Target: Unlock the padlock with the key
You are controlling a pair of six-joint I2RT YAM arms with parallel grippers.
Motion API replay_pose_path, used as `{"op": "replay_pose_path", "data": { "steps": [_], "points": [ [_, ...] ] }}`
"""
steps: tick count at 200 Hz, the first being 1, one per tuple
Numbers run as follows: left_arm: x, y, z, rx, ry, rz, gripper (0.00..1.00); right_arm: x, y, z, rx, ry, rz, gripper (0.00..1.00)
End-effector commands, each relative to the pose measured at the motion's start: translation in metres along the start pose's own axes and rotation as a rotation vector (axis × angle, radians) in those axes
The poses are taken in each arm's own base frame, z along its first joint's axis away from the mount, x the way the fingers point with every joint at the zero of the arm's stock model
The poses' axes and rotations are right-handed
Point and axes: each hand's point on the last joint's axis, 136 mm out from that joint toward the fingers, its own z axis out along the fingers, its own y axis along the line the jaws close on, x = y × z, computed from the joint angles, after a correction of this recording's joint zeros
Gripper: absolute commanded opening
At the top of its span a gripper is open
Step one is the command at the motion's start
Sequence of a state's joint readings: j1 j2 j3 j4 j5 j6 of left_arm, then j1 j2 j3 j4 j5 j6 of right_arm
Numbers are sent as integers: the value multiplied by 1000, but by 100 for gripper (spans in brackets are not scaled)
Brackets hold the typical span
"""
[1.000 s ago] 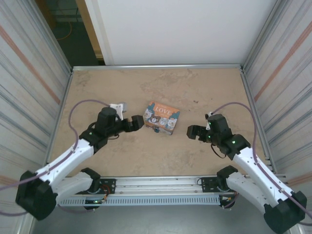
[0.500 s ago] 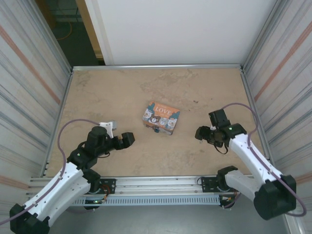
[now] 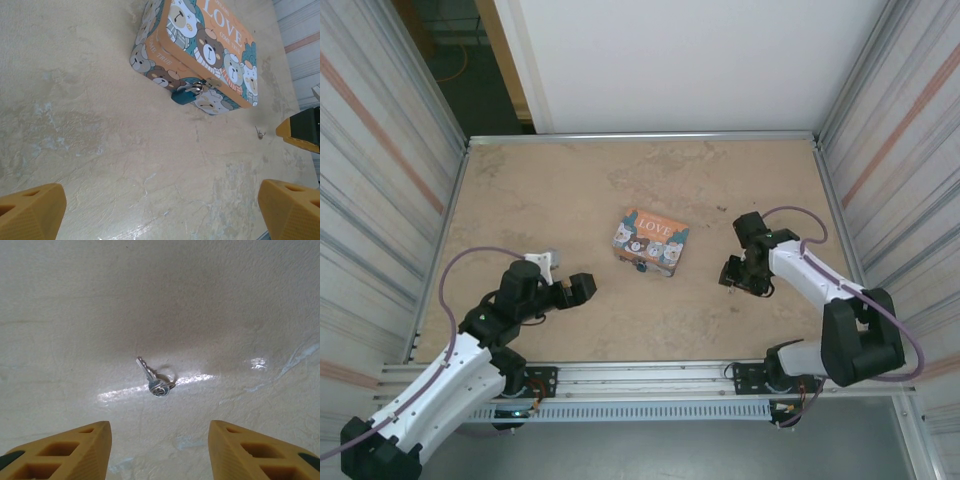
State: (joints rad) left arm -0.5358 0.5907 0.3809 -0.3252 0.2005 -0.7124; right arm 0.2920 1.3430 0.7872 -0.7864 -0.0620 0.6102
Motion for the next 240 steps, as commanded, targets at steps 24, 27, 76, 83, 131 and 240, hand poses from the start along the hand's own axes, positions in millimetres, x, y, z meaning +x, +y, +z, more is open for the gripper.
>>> {"op": "replay_pose_path", "data": {
  "steps": [24, 27, 76, 83, 131, 240],
  "points": [
    [0, 2, 1, -1, 2, -16, 99, -6, -2, 12, 46, 39, -4, 44],
    [-1, 1, 1, 0, 1, -16, 99, -7, -2, 13, 48, 40, -4, 44],
    [0, 2, 4, -3, 8, -19, 99, -9, 2, 27, 46, 66, -2, 36],
    [0, 1, 4, -2, 8, -19, 99, -10, 3, 28, 46, 69, -1, 34],
    [-1, 2, 4, -6, 8, -17, 99, -5, 0, 34, 49, 76, 21, 25],
    [-1, 2, 2, -11, 10, -12, 99, 9, -8, 40, 78, 118, 15, 13]
  ]
}}
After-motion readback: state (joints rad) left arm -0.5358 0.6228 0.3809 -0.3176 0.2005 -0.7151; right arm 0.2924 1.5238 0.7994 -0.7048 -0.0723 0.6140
